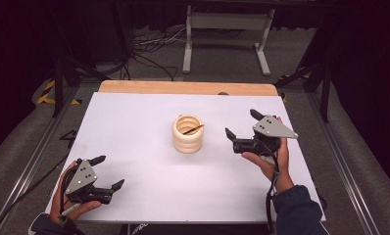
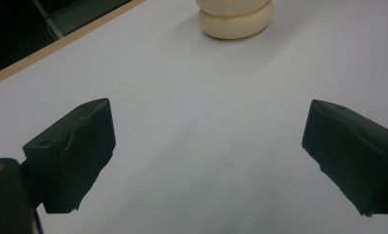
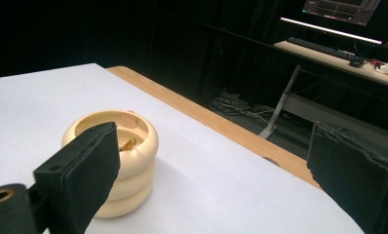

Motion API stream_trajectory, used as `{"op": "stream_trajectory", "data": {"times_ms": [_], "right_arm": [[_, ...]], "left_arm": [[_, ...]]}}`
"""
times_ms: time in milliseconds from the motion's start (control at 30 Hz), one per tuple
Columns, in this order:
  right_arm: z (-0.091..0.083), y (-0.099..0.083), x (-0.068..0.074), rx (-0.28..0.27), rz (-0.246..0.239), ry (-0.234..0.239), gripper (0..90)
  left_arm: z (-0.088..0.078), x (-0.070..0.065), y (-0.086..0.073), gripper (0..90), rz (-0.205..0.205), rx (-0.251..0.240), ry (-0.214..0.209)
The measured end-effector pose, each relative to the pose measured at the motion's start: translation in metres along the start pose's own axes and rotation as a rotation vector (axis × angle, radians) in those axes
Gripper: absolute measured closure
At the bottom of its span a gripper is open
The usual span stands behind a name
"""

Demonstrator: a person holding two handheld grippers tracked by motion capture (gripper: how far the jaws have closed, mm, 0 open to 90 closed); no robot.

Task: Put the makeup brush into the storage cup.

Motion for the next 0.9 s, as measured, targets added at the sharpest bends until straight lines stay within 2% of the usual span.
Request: {"op": "stream_trajectory", "data": {"times_ms": [200, 367, 800, 900], "right_arm": [[-0.008, -0.007, -0.003, 0.007, 0.0, 0.004, 5.6], [-0.013, -0.011, -0.003, 0.012, -0.024, -0.007, 5.6], [-0.022, -0.024, -0.004, 0.025, -0.045, -0.012, 5.7], [-0.025, -0.028, -0.004, 0.026, -0.039, -0.011, 5.6]], "left_arm": [[0.001, -0.001, 0.0, 6.1, -0.001, 0.006, -0.001], [0.001, -0.001, 0.0, 6.1, -0.001, 0.005, -0.001], [0.001, -0.002, 0.0, 6.1, 0.004, 0.005, 0.002], [0.001, -0.002, 0.0, 6.1, 0.005, 0.007, 0.001]]}}
Point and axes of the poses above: each handheld gripper's, and its own axes: z roughly forward along the jaws, y roughly out of its top, x roughly to its left, the point moved 7 cm from there along z, roughly forward along the jaws, and after that the axes turned 2 degrees about -y, right-handed, at the moved point
